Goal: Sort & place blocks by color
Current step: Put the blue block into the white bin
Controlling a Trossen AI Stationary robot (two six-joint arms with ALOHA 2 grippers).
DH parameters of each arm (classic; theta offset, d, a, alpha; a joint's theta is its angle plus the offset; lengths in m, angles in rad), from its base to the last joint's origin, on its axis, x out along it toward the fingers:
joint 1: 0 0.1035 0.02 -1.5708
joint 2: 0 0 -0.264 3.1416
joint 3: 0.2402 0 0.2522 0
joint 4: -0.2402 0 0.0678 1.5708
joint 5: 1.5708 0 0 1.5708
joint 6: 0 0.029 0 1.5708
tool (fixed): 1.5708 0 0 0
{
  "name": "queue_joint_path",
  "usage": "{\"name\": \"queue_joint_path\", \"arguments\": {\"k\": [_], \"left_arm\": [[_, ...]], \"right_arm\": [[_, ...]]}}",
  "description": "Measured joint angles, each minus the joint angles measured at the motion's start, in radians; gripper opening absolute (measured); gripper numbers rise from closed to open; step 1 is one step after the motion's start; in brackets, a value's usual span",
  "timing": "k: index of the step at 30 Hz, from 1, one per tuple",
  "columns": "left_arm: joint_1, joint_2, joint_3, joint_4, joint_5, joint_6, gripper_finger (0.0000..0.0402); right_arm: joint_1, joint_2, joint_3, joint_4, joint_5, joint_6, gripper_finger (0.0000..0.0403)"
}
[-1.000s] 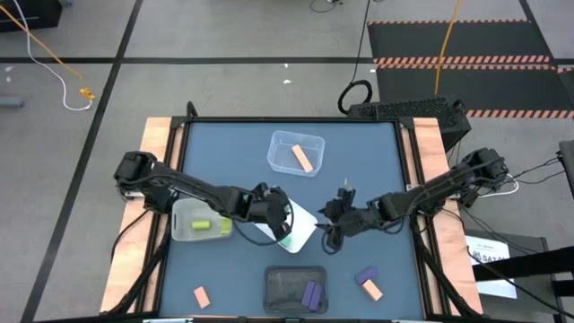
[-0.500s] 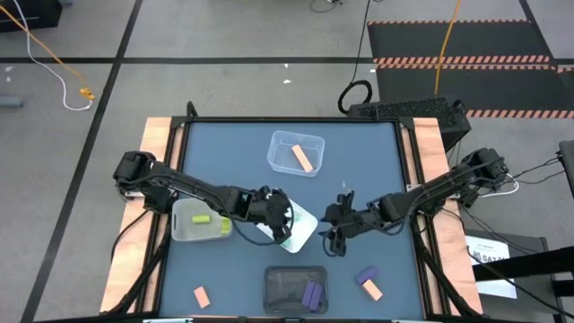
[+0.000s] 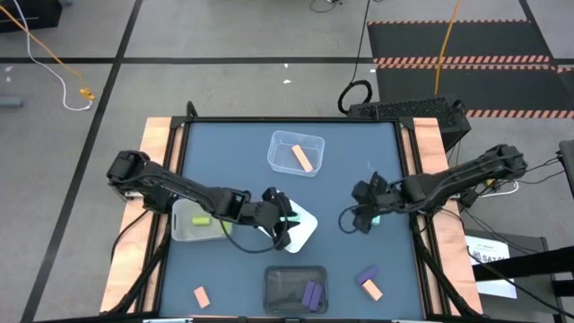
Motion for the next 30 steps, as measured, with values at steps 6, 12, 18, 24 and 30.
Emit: {"name": "queue_joint_path", "arguments": {"k": [6, 12, 18, 24, 30], "left_arm": [[0.007, -0.013, 0.0, 0.003, -0.009, 0.039, 0.0136], [0.023, -0.014, 0.0, 0.007, -0.011, 0.04, 0.0136], [0.039, -0.014, 0.0, 0.006, -0.01, 0.036, 0.0136], [0.04, -0.014, 0.0, 0.006, -0.01, 0.035, 0.0136], [0.04, -0.014, 0.0, 0.006, -0.01, 0.033, 0.0136]], "right_arm": [[-0.001, 0.019, -0.106, -0.07, -0.116, 0.071, 0.0208], [-0.001, 0.02, -0.188, -0.068, -0.179, 0.099, 0.0239], [-0.001, 0.019, -0.242, -0.03, -0.179, 0.1, 0.026], [-0.001, 0.02, -0.31, 0.074, -0.182, 0.1, 0.0246], [-0.001, 0.021, -0.339, 0.074, -0.182, 0.131, 0.0192]]}}
